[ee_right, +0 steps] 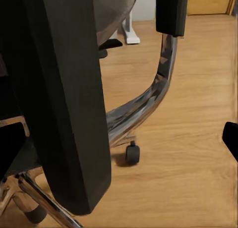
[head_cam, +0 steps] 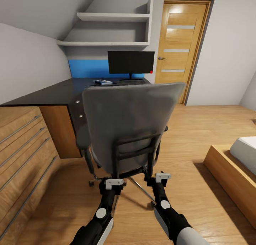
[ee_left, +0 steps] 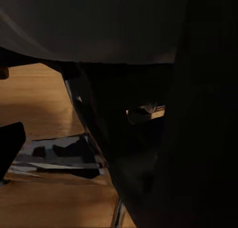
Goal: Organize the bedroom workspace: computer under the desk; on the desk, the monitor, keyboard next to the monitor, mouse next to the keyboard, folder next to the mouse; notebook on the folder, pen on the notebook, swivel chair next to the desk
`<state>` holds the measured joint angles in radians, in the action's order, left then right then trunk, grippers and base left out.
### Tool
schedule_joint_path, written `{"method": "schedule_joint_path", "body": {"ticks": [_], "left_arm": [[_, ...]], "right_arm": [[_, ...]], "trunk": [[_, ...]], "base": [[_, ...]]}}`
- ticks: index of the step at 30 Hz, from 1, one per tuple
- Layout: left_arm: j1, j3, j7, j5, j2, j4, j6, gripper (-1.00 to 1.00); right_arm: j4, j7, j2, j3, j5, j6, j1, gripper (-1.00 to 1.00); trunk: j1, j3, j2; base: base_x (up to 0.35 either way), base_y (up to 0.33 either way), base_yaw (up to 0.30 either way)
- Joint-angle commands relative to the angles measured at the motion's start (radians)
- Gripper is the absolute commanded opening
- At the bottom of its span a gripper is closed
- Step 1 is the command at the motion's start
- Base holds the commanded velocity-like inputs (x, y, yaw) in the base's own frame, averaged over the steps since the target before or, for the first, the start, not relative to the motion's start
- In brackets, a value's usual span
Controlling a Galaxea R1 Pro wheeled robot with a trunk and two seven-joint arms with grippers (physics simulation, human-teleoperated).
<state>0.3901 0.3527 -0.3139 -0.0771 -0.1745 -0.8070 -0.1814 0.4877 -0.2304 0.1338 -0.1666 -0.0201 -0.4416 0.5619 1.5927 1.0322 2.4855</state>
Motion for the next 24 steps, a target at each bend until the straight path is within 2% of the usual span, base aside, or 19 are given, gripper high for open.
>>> {"method": "schedule_joint_path", "body": {"ticks": [1, 9, 14, 24], "left_arm": [[0.001, -0.044, -0.011, -0.003, 0.000, -0.001, -0.005, 1.00], [0.001, -0.044, -0.011, -0.002, 0.000, -0.001, -0.006, 1.00], [0.001, -0.044, -0.011, -0.002, 0.000, -0.001, -0.006, 1.00], [0.001, -0.044, -0.011, -0.003, 0.000, -0.001, -0.006, 1.00]], "right_arm": [[0.000, -0.037, -0.002, 0.004, -0.018, -0.010, 0.001, 1.00], [0.000, -0.038, -0.002, 0.004, -0.018, -0.011, 0.001, 1.00], [0.000, -0.038, -0.002, 0.004, -0.018, -0.011, 0.001, 1.00], [0.000, -0.038, -0.002, 0.004, -0.018, -0.011, 0.001, 1.00]], "trunk": [[0.000, 0.001, 0.000], [0.000, 0.001, 0.000], [0.000, 0.001, 0.000], [0.000, 0.001, 0.000]], "base": [[0.000, -0.050, 0.000], [0.034, -0.071, 0.000], [0.164, -0.132, 0.000], [0.235, -0.010, 0.000]]}}
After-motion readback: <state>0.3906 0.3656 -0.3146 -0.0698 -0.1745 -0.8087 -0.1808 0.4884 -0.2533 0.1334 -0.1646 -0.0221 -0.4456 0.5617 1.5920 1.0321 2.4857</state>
